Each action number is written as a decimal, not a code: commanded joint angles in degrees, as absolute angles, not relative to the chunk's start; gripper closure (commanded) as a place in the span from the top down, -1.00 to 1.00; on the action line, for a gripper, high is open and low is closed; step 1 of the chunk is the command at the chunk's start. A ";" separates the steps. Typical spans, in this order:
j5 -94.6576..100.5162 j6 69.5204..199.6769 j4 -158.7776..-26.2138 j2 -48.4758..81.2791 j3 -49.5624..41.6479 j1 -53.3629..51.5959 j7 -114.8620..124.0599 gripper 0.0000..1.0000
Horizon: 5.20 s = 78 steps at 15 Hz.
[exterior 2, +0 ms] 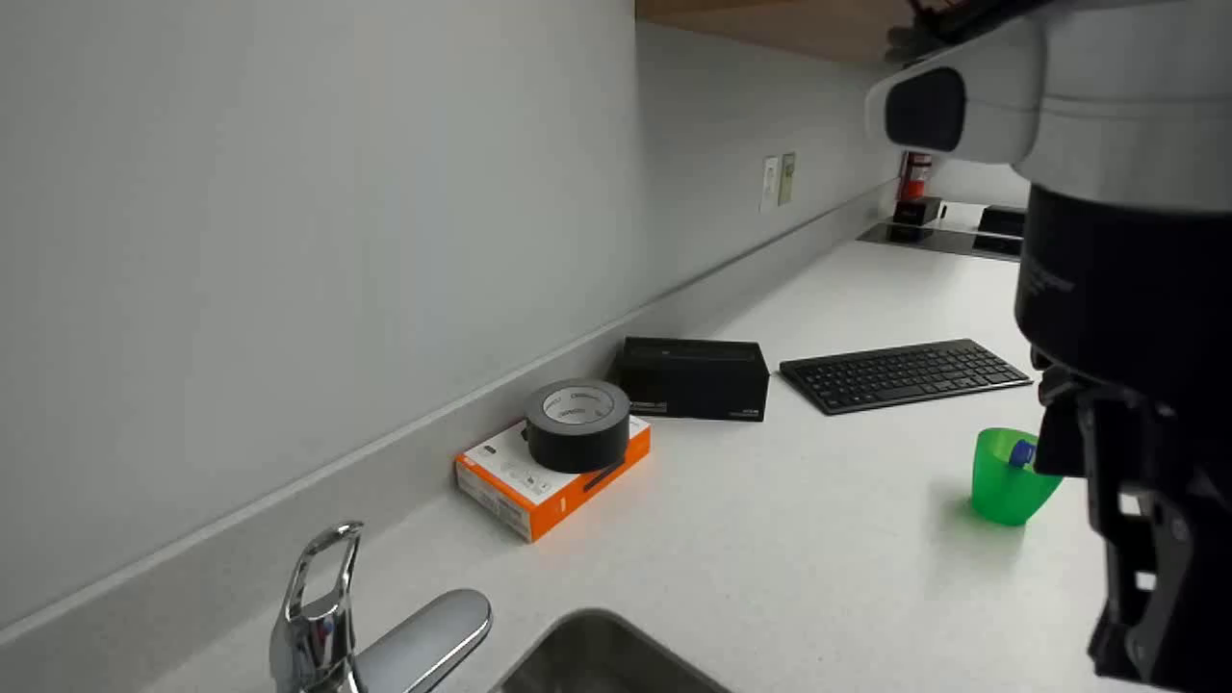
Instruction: Remove the blue pen from the green cup
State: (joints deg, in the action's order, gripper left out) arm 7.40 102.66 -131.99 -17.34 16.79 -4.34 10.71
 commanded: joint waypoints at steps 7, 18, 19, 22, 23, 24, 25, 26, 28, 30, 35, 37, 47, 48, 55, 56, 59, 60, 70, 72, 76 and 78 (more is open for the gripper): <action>7.86 102.50 -131.91 -17.06 15.18 -6.17 11.16 1.00; 7.72 119.34 -141.79 -23.19 -1.91 4.87 10.04 1.00; 8.04 119.89 -142.11 -23.31 -3.38 6.46 10.21 1.00; 7.25 118.44 -140.53 -21.37 -4.28 7.53 9.81 1.00; 7.27 118.44 -140.61 -21.33 -4.98 8.24 9.27 1.00; 7.27 118.44 -140.61 -21.22 -5.07 8.30 9.16 1.00; 7.29 118.43 -140.61 -21.13 -4.81 8.20 9.19 1.00; 7.32 118.43 -140.61 -21.05 -4.38 8.00 9.31 1.00; 7.34 118.43 -140.61 -21.01 -4.05 7.87 9.41 1.00; 8.31 118.84 -140.89 -20.51 -3.58 8.10 10.47 1.00; 13.46 119.13 -140.59 -15.38 -3.27 9.69 14.60 1.00; 15.69 118.79 -140.68 -14.01 -3.86 10.29 15.37 1.00; 21.71 118.52 -141.37 -8.86 -5.31 11.20 18.87 1.00; 22.21 118.58 -141.25 -8.43 -5.49 11.18 19.29 1.00; 23.59 118.33 -139.48 -5.03 -6.62 10.97 21.62 0.19; 23.52 118.19 -139.21 -4.76 -6.77 10.94 21.79 0.00; 23.33 118.23 -138.49 -4.35 -7.29 10.93 22.12 -0.46; 23.33 118.23 -138.22 -4.36 -7.48 10.96 22.11 -0.60; 22.64 117.44 -138.55 -9.75 -8.79 11.14 19.91 -0.93; 21.67 118.20 -140.45 -14.75 -8.63 10.93 17.75 -0.93; 17.00 120.41 -143.19 -24.75 -7.78 9.87 12.95 -0.93; 13.66 123.80 -143.64 -26.21 -6.18 8.55 13.68 -0.93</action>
State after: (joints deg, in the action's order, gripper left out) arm 17.92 119.22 -140.33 -20.76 -7.58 10.25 14.39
